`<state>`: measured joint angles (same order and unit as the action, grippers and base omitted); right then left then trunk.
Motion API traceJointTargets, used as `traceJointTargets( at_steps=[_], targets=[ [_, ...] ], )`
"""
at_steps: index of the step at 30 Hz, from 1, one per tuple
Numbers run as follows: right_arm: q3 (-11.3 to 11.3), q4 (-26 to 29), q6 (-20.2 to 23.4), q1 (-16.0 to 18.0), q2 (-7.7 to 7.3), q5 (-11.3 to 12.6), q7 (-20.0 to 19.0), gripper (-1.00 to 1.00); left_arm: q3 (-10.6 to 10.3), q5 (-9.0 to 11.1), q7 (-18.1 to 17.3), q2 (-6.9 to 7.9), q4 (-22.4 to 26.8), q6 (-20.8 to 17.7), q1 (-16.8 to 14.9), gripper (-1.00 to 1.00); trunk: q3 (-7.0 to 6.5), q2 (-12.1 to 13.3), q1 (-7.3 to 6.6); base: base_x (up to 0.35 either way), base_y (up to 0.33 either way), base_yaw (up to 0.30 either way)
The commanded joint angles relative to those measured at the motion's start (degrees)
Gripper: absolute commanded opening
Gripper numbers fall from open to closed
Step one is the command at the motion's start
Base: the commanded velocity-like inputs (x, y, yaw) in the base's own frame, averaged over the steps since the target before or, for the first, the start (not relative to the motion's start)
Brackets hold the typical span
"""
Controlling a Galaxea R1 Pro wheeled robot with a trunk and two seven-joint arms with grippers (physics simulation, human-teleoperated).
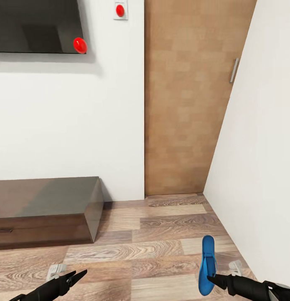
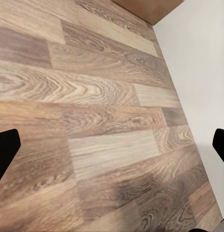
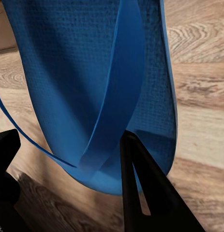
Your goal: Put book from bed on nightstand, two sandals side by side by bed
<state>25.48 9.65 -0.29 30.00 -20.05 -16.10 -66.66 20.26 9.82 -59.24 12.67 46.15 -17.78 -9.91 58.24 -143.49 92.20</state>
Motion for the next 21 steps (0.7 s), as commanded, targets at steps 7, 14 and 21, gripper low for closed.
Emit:
traceJointTargets(
  at_steps=[7, 14, 21],
  targets=[
    [0.45, 0.01, 0.18, 0.01, 0.01, -0.51, -0.46, -1.0, 0.04, 0.29, -0.17, 0.06, -0.01, -0.59, -0.03, 1.0, -1.5, 0.08, -0.19, 0.0, 0.0, 0.0],
    [0.45, 0.01, 0.17, 0.01, 0.01, -0.51, -0.45, -1.0, 0.04, 0.29, -0.17, -0.01, -0.01, -0.59, -0.03, 1.0, -3.05, 0.17, -0.37, 0.0, 0.0, 0.0],
    [0.45, 0.01, 0.19, 0.05, 0.01, -0.51, -0.43, -1.0, 0.04, 0.29, -0.17, -0.02, -0.01, -0.59, -0.04, 1.0, -4.56, 0.65, -0.75, 0.0, 0.0, 0.0]
  ],
)
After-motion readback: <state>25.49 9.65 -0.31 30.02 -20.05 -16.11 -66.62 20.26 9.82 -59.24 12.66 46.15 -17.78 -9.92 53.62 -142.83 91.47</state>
